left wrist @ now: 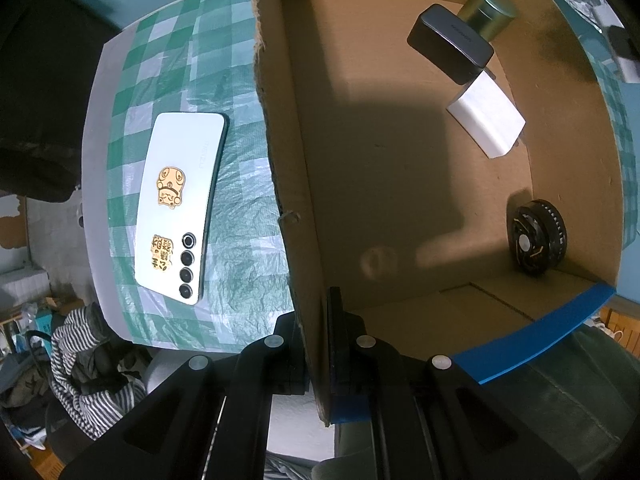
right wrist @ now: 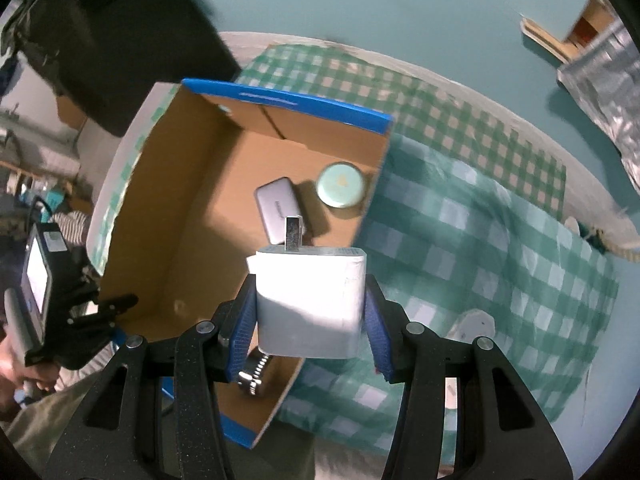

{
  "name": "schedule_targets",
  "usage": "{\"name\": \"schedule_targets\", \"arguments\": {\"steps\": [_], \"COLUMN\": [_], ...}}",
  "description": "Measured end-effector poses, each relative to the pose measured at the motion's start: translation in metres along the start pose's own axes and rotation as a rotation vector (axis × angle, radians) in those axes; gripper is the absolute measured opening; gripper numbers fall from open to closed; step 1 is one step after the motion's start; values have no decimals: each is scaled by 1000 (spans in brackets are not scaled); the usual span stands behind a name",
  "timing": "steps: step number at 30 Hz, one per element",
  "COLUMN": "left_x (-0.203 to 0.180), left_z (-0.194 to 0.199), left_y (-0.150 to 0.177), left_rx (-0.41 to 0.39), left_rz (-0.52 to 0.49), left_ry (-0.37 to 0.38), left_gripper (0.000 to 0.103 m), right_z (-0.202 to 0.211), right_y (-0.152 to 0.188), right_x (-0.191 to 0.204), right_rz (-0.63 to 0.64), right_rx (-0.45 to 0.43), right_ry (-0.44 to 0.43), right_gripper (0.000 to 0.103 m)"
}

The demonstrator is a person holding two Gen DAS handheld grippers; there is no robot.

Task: Organize rigid objects
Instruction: 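Carry the second white charger into the box and release it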

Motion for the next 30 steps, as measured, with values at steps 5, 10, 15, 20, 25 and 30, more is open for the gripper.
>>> {"name": "schedule_targets", "arguments": {"steps": [5,10,15,20,25,30], "left_x": [-2,-2,0,0,0,-1], "left_z": [0,0,1,1,1,1], "left_y": [0,2,4,5,5,7], "left_rx": [-2,-3,-5,-3,-3,-3], "left_rz": [-4,-5,-7,-4,-4,-1], "left_ry": [0,2,3,2,1,3], "left_gripper": [5,5,5,5,5,5], "right_z": [-9,-16,-26,-35,-44,-45], "right_y": [-3,-5,-5,-2,0,0], "right_x": [15,25,30,31,28,27], "right_rz": [47,75,87,92,87,76], "right_rx": [14,29,45,57,69,52], "right_ry": [-1,-3,1,3,9,16], "right_gripper": [50,50,50,50,50,49]}}
Point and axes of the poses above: each gripper's, at about its wrist camera, not at the fingertips, and z roughly against the way its jaws point, x to its left, y to its underside, the point moved 5 cm from there along -z, roughly the way its jaws point, and after that the axes turned 9 degrees about -x, right-handed, at the moved point
